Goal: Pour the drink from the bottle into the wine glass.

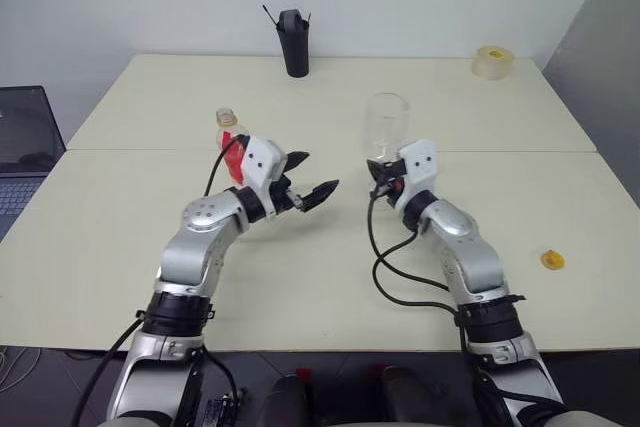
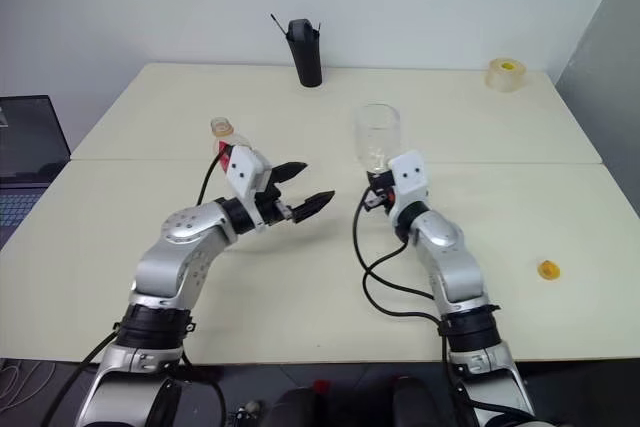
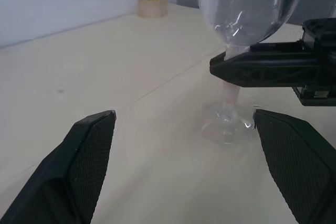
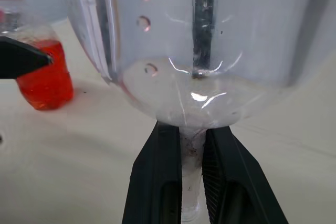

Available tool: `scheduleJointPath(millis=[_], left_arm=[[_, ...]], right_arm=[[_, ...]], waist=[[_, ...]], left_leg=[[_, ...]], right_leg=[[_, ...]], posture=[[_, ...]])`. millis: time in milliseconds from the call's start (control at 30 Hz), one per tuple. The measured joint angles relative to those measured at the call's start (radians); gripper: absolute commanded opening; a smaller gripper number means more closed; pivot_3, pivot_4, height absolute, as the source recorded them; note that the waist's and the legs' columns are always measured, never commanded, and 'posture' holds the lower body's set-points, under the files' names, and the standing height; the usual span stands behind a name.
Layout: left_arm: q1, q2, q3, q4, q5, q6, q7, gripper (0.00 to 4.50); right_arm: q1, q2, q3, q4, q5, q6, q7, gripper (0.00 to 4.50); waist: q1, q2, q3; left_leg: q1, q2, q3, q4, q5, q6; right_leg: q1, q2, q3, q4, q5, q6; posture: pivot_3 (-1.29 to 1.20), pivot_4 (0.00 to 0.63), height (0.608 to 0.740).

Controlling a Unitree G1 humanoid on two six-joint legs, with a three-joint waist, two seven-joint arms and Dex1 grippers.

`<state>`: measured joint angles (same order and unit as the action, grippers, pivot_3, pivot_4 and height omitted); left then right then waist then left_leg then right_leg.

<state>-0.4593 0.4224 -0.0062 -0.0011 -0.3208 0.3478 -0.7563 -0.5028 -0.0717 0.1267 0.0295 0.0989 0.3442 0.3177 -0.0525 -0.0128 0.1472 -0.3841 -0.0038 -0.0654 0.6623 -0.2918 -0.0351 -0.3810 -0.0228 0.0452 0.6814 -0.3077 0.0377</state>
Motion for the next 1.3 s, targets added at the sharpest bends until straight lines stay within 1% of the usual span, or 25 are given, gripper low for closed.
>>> scheduleJointPath(millis=[200,367,533,633,733,833,967,1100,1167,1200,1300], left_arm=[[0.095,0.074,0.038,-0.100,-0.065,0.059,-0.046,4.50],[0.166,0.165,0.063,-0.200,-0.132,0.126,-0.108,4.50],[0.194,0.228,0.092,-0.237,-0.170,0.145,-0.154,4.50],[0.201,0.242,0.091,-0.245,-0.182,0.145,-0.181,4.50],[0.198,0.241,0.083,-0.245,-0.184,0.142,-0.194,4.50],[0.185,0.234,0.068,-0.242,-0.182,0.138,-0.195,4.50],[0.164,0.216,0.046,-0.235,-0.172,0.126,-0.193,4.50],[0.147,0.205,0.037,-0.215,-0.159,0.120,-0.186,4.50],[0.139,0.198,0.037,-0.204,-0.152,0.116,-0.176,4.50],[0.137,0.194,0.037,-0.198,-0.148,0.112,-0.171,4.50],[0.137,0.180,0.032,-0.194,-0.142,0.104,-0.166,4.50]], right_arm=[[-0.011,0.017,0.094,0.087,-0.026,-0.056,0.059,0.24],[0.020,-0.030,0.113,0.083,-0.025,-0.056,0.140,0.24],[0.080,-0.135,0.095,-0.053,0.025,0.017,0.231,0.24],[0.123,-0.184,0.093,-0.138,0.062,0.061,0.290,0.24],[0.143,-0.197,0.094,-0.178,0.095,0.086,0.328,0.24],[0.142,-0.190,0.093,-0.181,0.114,0.092,0.333,0.24],[0.127,-0.155,0.093,-0.157,0.113,0.070,0.311,0.24],[0.125,-0.166,0.105,-0.130,0.088,0.049,0.316,0.24],[0.129,-0.174,0.111,-0.127,0.082,0.047,0.321,0.96],[0.130,-0.174,0.110,-0.127,0.082,0.047,0.319,1.21],[0.133,-0.175,0.109,-0.127,0.081,0.050,0.315,2.22]], waist=[[0.001,0.000,0.005],[0.003,0.001,0.008],[0.006,0.002,0.010],[0.007,0.001,0.011],[0.005,0.001,0.012],[0.006,0.001,0.013],[0.005,0.001,0.013],[0.009,0.001,0.013],[0.011,0.001,0.013],[0.011,0.001,0.013],[0.011,0.001,0.013]], left_leg=[[0.000,0.000,-0.001,0.000,0.000,0.000],[0.000,0.000,-0.001,0.000,-0.001,0.001],[0.000,0.000,-0.002,0.000,-0.001,0.002],[0.000,0.001,-0.002,0.000,-0.001,0.002],[0.000,0.002,-0.002,0.000,-0.001,0.002],[0.000,0.001,-0.002,0.000,-0.001,0.002],[0.000,0.001,-0.002,0.000,-0.001,0.002],[0.000,0.000,-0.002,0.000,-0.001,0.001],[0.000,0.000,-0.002,0.000,-0.001,0.001],[0.000,0.000,-0.002,0.000,-0.001,0.002],[0.000,0.001,-0.002,0.000,-0.001,0.001]], right_leg=[[0.000,0.000,-0.001,0.000,0.000,0.000],[0.000,-0.001,-0.001,0.000,0.000,0.000],[0.001,-0.001,-0.002,-0.001,0.000,0.000],[0.001,-0.001,-0.002,-0.001,0.000,0.000],[0.001,-0.001,-0.002,0.000,0.000,0.000],[0.001,-0.001,-0.002,0.000,0.000,-0.001],[0.001,-0.001,-0.002,0.000,0.000,0.000],[0.001,-0.001,-0.002,-0.001,0.000,0.000],[0.001,-0.001,-0.002,-0.001,0.000,0.000],[0.001,-0.001,-0.002,0.000,0.000,0.000],[0.001,-0.001,-0.002,0.000,0.000,-0.001]], posture=[[0.00,0.150,0.740],[0.00,0.150,0.740],[0.00,0.150,0.740],[0.00,0.150,0.740],[0.00,0.150,0.740],[0.00,0.150,0.740],[0.00,0.150,0.740],[0.00,0.150,0.740],[0.00,0.150,0.740],[0.00,0.150,0.740],[0.00,0.150,0.740]])
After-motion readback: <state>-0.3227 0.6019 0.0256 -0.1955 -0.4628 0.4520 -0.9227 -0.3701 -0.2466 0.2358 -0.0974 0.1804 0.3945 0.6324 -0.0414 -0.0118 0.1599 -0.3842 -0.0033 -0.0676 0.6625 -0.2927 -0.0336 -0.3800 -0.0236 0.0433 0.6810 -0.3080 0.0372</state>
